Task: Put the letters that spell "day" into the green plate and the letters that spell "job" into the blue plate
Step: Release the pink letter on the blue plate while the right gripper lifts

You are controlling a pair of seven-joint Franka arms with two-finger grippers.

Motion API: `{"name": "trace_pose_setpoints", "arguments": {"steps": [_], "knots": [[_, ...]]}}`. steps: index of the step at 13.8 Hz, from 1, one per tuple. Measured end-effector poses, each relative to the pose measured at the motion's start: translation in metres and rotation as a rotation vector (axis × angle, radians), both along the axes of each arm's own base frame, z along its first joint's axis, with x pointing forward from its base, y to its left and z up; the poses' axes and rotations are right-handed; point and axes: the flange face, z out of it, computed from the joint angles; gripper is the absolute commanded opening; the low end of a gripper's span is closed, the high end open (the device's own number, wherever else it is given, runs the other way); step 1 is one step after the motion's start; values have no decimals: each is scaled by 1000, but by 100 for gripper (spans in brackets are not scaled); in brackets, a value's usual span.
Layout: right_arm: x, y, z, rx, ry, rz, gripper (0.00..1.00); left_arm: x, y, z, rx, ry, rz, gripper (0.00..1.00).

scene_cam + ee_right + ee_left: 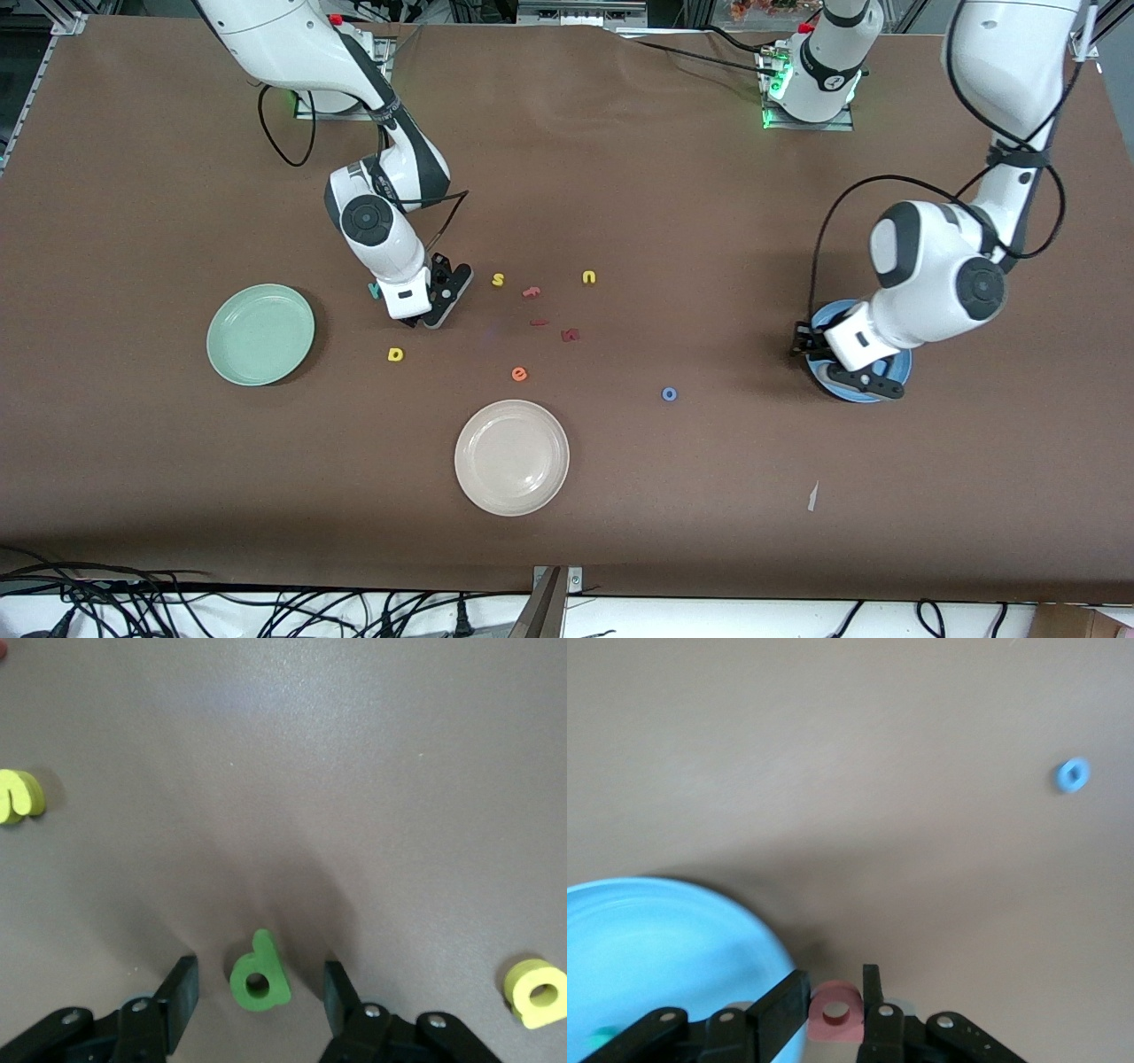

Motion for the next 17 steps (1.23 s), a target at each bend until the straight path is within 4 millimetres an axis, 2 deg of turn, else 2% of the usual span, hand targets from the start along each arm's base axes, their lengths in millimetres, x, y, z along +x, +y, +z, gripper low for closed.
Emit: {"name": "trace_pose_setpoints", "arguments": {"steps": [2, 5, 7, 8, 9, 10, 11, 13, 14, 17], "knots": [[1, 1, 2, 2, -4, 2, 42, -6, 23, -9, 3, 6, -38, 22], [1, 1, 4, 4, -7, 4, 32, -18, 46, -25, 14, 32, -71, 24], [2, 1, 5, 5, -9, 3, 22, -23, 53, -30, 17, 43, -79, 59], [2, 1, 5, 5, -9, 4, 13, -23, 53, -30, 17, 42, -80, 68], [2, 1, 6, 5, -10, 4, 9, -23, 52, -30, 17, 40, -81, 72], [2, 1, 5, 5, -10, 4, 2, -22, 51, -29, 17, 37, -83, 73], [2, 2, 6, 5, -10, 4, 1, -21, 48, -28, 18, 31, -86, 73], [2, 2, 6, 6, -11, 4, 0, -18, 29, -24, 20, 8, -113, 73], [3, 2, 7, 6, -12, 3, 0, -16, 8, -22, 17, -8, -124, 73], [9, 3, 16, 1, -1, -30, 0, -19, -79, -18, -17, -26, -90, 74]]}}
